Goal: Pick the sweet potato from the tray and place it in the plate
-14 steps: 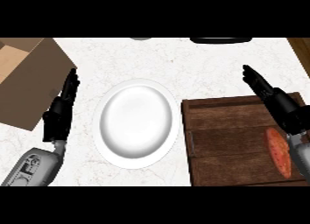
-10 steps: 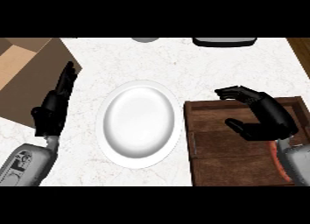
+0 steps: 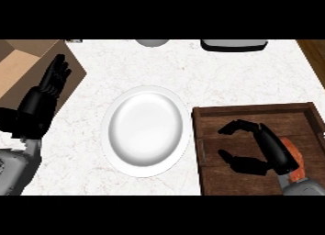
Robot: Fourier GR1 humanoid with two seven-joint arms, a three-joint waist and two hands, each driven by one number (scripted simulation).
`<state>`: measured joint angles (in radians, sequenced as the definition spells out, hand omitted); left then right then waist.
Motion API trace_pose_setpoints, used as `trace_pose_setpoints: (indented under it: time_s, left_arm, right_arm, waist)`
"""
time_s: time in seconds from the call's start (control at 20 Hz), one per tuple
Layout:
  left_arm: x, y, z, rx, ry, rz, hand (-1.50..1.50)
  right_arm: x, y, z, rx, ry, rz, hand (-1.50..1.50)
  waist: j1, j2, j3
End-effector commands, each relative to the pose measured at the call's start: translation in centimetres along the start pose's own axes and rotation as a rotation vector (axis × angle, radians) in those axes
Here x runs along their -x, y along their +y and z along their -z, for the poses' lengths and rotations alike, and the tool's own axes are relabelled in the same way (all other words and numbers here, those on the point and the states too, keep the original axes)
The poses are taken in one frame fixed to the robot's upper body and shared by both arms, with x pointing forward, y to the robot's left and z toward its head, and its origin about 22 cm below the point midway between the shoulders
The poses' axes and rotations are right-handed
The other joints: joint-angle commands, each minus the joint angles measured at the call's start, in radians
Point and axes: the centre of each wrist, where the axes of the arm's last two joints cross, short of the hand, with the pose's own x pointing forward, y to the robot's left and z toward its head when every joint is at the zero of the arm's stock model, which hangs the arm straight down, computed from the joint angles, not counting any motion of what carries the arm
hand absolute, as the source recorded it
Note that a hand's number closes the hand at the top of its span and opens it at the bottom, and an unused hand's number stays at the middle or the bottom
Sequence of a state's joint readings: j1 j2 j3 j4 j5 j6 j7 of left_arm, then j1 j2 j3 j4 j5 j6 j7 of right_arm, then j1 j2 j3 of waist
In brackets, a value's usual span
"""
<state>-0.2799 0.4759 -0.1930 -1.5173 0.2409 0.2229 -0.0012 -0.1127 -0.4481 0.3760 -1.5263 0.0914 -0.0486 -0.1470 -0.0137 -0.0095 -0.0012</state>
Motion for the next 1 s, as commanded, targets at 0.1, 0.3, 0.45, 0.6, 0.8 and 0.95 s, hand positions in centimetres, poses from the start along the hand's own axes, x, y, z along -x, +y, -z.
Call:
trace_pose_setpoints:
  time_s: [0.1,0.3,0.45,0.6,0.8,0.95]
  left_arm:
    - [-1.0,1.6,-0.4,0.010,-0.022,-0.011,0.00]
    - [0.2,2.4,-0.4,0.002,-0.017,0.014,0.00]
    - [-0.5,1.9,-1.4,0.018,0.005,-0.014,0.00]
    - [-1.1,2.0,0.0,0.015,0.000,-0.023,0.00]
    - [-0.9,1.3,-0.8,0.018,-0.002,-0.018,0.00]
    - [-2.0,1.1,-0.3,0.027,-0.006,-0.020,0.00]
  right_arm:
    - [1.6,3.3,-4.7,0.224,-0.091,0.222,-1.50]
    - [0.0,-1.1,-6.9,0.259,-0.180,0.139,-1.50]
    - [-3.1,-5.5,-6.6,0.257,-0.146,0.021,-1.50]
    - [-4.4,-9.4,-6.4,0.228,-0.048,-0.163,-1.50]
    - [-5.5,-10.4,-7.5,0.088,0.199,-0.347,-1.50]
    - [-8.2,-12.9,-6.9,-0.024,0.347,-0.475,-1.50]
  waist:
    - [-0.001,0.006,0.002]
    - [0.000,0.007,0.001]
    - [0.005,0.004,0.000]
    - [-0.002,0.006,-0.001]
    - [0.000,0.004,-0.003]
    - [0.009,0.004,-0.004]
